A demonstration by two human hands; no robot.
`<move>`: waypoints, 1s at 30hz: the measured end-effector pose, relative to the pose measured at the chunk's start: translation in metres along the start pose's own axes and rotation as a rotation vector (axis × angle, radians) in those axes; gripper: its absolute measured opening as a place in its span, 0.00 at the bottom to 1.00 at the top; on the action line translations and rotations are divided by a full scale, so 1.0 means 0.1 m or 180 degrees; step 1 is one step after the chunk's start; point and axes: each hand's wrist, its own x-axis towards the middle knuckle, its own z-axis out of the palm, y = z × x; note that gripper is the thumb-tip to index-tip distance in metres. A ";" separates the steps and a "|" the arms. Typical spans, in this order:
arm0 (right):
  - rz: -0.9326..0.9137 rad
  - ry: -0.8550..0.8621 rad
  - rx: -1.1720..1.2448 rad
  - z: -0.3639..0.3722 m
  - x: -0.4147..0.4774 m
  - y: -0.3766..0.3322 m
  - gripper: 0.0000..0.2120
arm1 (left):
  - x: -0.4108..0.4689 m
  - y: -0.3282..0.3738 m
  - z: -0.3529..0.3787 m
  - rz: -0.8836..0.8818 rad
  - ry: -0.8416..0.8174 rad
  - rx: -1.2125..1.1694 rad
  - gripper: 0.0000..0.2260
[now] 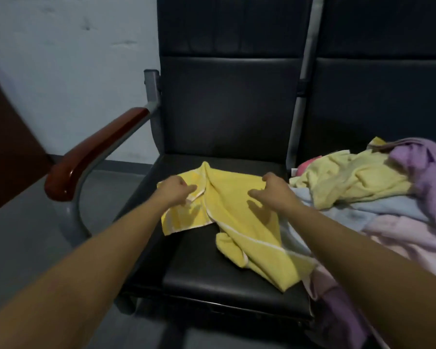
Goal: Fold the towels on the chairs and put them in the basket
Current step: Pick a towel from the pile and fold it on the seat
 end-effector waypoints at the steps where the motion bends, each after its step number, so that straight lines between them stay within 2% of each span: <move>1: -0.0035 -0.0176 -0.0246 0.14 0.00 0.06 0.25 | 0.00 -0.07 0.19 -0.0080 -0.0187 0.0044 0.20; 3: -0.0104 -0.0406 -0.0699 0.35 -0.02 0.15 0.20 | 0.00 -0.13 0.46 -0.0125 -0.0311 0.0045 0.24; 6: -0.0245 -0.0203 -0.0888 0.48 -0.09 0.24 0.13 | -0.03 -0.01 0.67 -0.0129 -0.0244 -0.0245 0.24; 8: -0.0264 -0.0174 -0.0561 0.49 -0.14 0.26 0.10 | -0.05 0.08 0.73 0.0018 -0.0402 -0.0175 0.19; 11: -0.0265 -0.0248 -0.0012 0.42 -0.26 0.24 0.13 | -0.10 0.13 0.76 0.0131 -0.0282 -0.0232 0.07; 13: -0.0291 -0.0447 0.0325 0.31 -0.38 0.20 0.13 | -0.14 0.09 0.73 0.0004 -0.0021 -0.0724 0.03; 15: -0.0258 -0.0700 0.0793 0.17 -0.51 0.14 0.14 | -0.20 0.04 0.63 -0.0120 0.0141 -0.1229 0.05; 17: -0.0054 -0.0433 0.1142 0.07 -0.52 0.13 0.15 | -0.27 0.02 0.48 -0.0360 0.0197 -0.1737 0.01; 19: 0.0268 -0.0025 0.1281 0.06 -0.44 0.19 0.13 | -0.34 -0.02 0.36 -0.0611 0.0207 -0.2207 0.07; 20: 0.0444 0.0003 0.1282 0.07 -0.41 0.20 0.11 | -0.39 -0.03 0.31 -0.0694 0.0202 -0.2350 0.08; 22: 0.0707 -0.0152 0.1174 0.14 -0.40 0.17 0.10 | -0.51 -0.07 0.26 -0.0925 0.0063 -0.2714 0.13; 25: 0.0799 -0.0266 0.1063 0.28 -0.40 0.13 0.13 | -0.64 -0.14 0.26 -0.1139 -0.0163 -0.3094 0.22; 30: 0.0636 -0.0558 0.0900 0.39 -0.29 0.17 0.14 | -0.66 -0.21 0.30 -0.1041 -0.0225 -0.3336 0.11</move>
